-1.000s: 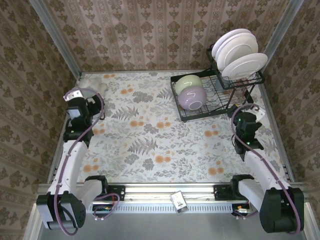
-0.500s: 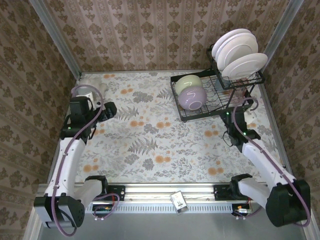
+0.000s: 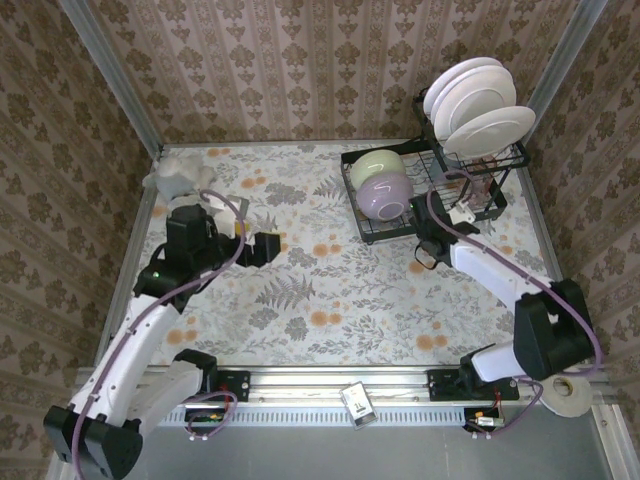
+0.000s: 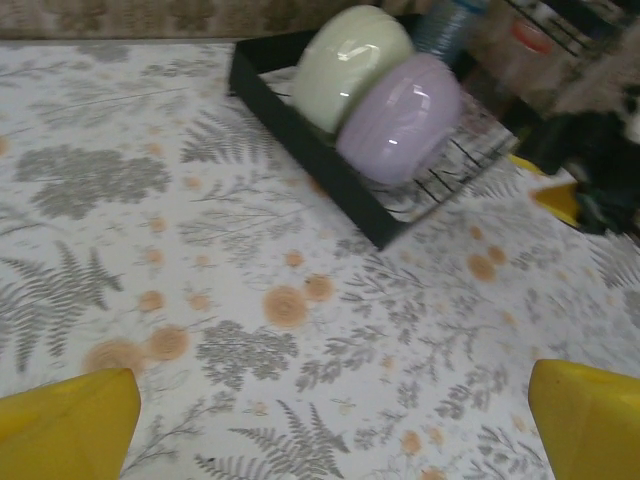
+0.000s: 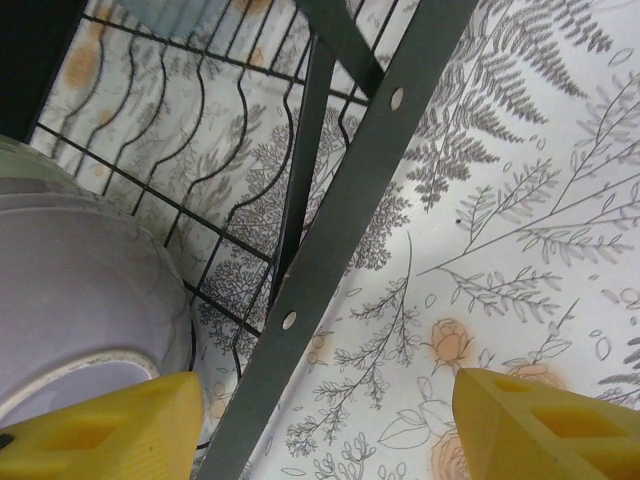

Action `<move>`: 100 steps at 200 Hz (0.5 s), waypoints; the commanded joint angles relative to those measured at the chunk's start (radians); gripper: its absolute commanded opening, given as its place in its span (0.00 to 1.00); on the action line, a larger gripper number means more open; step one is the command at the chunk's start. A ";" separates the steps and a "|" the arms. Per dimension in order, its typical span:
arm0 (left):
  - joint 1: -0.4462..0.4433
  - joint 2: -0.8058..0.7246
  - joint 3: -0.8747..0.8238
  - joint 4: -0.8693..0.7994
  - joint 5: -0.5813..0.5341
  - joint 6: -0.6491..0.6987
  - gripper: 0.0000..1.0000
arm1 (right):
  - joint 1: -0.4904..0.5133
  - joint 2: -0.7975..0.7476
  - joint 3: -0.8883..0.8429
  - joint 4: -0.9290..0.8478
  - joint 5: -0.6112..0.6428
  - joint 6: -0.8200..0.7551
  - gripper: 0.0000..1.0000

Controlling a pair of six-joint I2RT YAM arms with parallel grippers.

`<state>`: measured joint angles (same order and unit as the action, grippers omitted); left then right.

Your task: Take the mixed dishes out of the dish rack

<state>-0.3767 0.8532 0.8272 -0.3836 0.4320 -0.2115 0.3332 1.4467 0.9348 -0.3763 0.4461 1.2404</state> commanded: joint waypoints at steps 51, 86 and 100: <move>-0.095 -0.015 -0.031 0.043 0.017 0.044 1.00 | 0.020 0.189 0.159 -0.077 0.001 0.102 0.64; -0.117 -0.023 -0.036 0.035 -0.002 0.062 1.00 | 0.020 0.245 0.203 -0.100 -0.012 0.114 0.60; -0.123 -0.029 -0.037 0.033 -0.014 0.068 1.00 | 0.020 0.261 0.217 -0.113 -0.013 0.118 0.59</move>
<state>-0.4904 0.8486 0.8036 -0.3584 0.4339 -0.1780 0.3496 1.6775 1.1103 -0.4377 0.4370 1.3361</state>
